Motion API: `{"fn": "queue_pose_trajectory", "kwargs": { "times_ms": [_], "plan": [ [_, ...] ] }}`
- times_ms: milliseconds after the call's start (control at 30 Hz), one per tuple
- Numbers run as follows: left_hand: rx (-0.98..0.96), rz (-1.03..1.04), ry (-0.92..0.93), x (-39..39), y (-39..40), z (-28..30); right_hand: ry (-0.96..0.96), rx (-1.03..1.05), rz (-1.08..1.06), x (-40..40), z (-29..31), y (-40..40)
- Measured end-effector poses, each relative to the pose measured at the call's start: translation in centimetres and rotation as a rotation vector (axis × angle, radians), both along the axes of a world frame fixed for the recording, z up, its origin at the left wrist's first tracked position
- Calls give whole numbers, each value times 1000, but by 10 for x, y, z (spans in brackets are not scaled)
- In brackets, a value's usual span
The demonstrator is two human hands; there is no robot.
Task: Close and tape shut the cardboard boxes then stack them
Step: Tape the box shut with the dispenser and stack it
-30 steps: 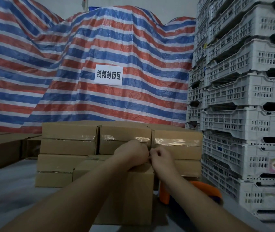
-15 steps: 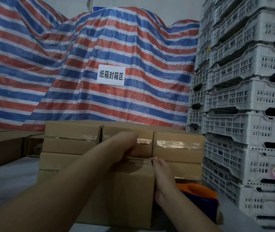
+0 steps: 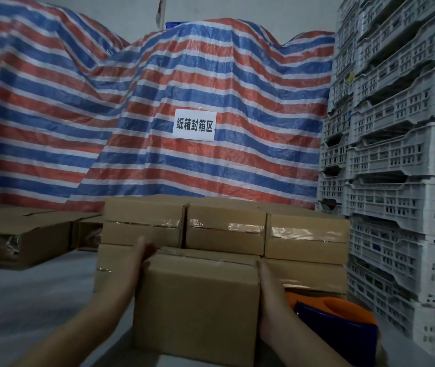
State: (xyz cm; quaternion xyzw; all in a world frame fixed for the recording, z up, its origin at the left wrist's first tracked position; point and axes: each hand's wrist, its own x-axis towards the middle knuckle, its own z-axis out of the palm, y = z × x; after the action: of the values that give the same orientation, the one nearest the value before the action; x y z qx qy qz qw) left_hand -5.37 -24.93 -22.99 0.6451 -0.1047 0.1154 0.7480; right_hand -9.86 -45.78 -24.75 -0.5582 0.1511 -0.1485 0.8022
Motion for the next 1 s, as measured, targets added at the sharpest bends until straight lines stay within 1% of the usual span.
{"fn": "queue_pose_trajectory", "kwargs": {
  "times_ms": [100, 167, 233, 300, 333, 367, 433, 467, 533, 567, 600, 667, 733, 800, 867, 933, 1000],
  "plan": [
    [-86, 73, 60, -6, -9, -15, 20, -44, -50, 0, 0, -1],
    [-131, 43, 101, -6, -7, -18, 19, -99, -80, 2, 2, -3],
    [-161, 6, 157, -6, -2, -17, -5, -102, -73, 2, 8, -6],
    [-190, -9, 118, -10, 4, -19, -67, -97, -84, -3, 12, -10],
    [-188, -72, 69, -17, 9, -25, -106, -131, -93, -6, 13, -12],
    [-178, -130, 35, -21, 13, -34, -134, -194, -80, -12, 11, -13],
    [-144, -158, 24, -31, 20, -45, -119, -363, -13, -26, 3, -12],
    [-134, -155, 64, -35, 23, -43, -98, -430, 28, -33, -2, -9],
    [13, -170, 152, -41, 20, -33, -70, -517, 140, -45, -8, -2],
    [73, -178, 147, -44, 19, -32, -94, -535, 197, -49, -10, 1],
    [90, -171, 116, -47, 19, -33, -142, -568, 257, -52, -13, 3],
    [111, -89, 44, -49, 18, -31, -238, -714, 295, -53, -18, 2],
    [136, 18, -17, -53, 19, -19, -322, -827, 265, -52, -12, 2],
    [181, 110, -77, -55, 23, 5, -403, -845, 205, -50, 6, 5],
    [192, 139, -144, -53, 31, 39, -438, -754, 128, -53, 35, 15],
    [159, 122, -226, -46, 35, 76, -437, -636, 83, -51, 71, 25],
    [165, 108, -298, -29, 37, 114, -457, -629, 39, -41, 109, 33]
  ]
}}
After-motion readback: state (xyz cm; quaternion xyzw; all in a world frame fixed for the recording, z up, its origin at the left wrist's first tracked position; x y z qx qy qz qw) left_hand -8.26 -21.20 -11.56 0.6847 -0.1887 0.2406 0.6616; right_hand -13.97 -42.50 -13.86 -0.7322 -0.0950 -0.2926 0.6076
